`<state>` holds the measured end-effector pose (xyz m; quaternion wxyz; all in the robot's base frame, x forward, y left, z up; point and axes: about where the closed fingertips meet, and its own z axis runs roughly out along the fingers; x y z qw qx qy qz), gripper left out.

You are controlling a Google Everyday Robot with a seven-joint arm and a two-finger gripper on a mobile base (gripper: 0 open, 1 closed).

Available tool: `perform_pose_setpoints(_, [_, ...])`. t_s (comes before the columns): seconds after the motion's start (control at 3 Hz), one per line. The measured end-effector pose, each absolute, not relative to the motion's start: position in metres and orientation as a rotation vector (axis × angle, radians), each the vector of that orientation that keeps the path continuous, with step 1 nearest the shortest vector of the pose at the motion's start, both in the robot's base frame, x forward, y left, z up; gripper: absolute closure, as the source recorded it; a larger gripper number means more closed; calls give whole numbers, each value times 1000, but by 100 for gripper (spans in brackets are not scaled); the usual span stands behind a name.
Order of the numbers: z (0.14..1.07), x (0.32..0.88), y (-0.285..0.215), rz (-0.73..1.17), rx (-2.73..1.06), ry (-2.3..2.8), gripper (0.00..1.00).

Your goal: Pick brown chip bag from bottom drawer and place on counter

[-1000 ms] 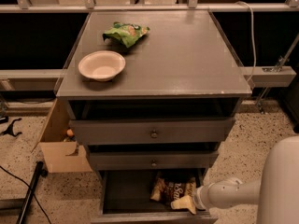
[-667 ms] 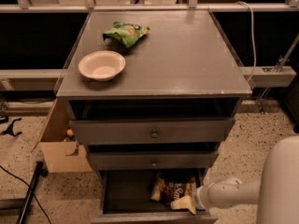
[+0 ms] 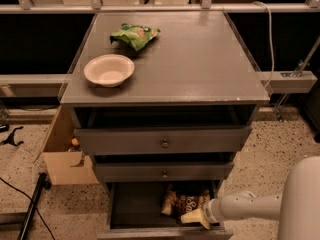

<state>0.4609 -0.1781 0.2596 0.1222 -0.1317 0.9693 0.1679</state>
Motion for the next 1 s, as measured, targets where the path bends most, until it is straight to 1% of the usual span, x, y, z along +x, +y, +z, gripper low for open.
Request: perform_pose_setpoints(1.0, [209, 503, -158, 527, -313, 2832, 0])
